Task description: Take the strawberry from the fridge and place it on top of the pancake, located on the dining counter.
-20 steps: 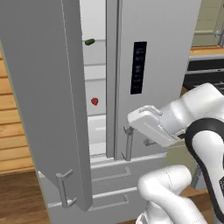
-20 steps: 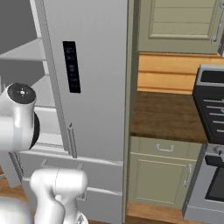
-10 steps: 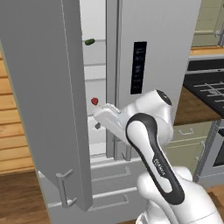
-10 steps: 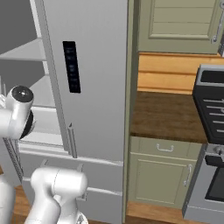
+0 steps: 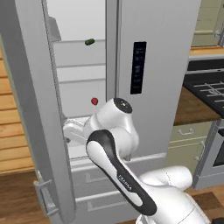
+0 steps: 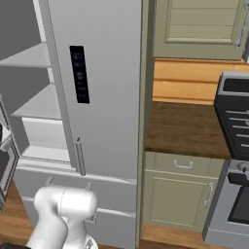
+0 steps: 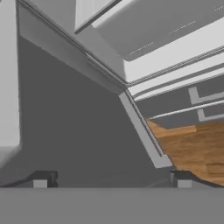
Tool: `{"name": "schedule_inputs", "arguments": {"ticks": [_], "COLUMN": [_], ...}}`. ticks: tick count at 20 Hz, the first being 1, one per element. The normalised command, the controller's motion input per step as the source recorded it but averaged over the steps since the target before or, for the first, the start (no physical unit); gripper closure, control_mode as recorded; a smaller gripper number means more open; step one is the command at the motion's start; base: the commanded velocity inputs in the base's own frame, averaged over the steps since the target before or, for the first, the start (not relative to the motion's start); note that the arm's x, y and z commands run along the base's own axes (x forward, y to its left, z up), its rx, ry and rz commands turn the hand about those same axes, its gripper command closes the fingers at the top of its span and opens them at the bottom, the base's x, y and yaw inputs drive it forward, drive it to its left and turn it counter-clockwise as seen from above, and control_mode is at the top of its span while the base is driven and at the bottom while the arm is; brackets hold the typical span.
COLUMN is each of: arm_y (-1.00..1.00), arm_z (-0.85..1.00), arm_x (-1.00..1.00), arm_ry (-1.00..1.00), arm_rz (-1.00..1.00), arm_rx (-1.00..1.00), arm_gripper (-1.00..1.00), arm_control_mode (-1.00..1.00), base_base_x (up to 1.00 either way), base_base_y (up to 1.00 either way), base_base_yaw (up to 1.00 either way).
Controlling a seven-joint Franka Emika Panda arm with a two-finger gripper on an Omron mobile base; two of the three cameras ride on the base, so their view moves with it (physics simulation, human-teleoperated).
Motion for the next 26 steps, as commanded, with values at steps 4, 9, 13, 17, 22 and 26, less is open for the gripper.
{"name": "schedule_inputs", "arguments": {"ticks": [4, 9, 13, 17, 22, 26], "arm_y": [1.0, 0.49, -0.86, -1.0, -0.99, -0.69], "arm_z": [-0.26, -0.01, 0.26, 0.43, 0.41, 0.31], "arm_x": [0.0, 0.15, 0.19, 0.0, 0.0, 0.17], "arm_ry": [-0.01, -0.04, -0.05, -0.11, -0.16, -0.05], "arm_rz": [0.03, -0.01, -0.02, 0.0, 0.03, 0.03], "arm_rx": [-0.35, -0.24, -0.02, 0.0, 0.0, -0.04], "arm_gripper": [-1.0, -1.0, -1.0, -1.0, -1.0, -1.0], "arm_control_mode": [-1.0, -1.0, -1.0, -1.0, -1.0, -1.0], "base_base_x": [0.0, 0.0, 0.0, 0.0, 0.0, 0.0], "base_base_y": [0.0, 0.0, 0.0, 0.0, 0.0, 0.0], "base_base_yaw": [0.0, 0.0, 0.0, 0.0, 0.0, 0.0]}}
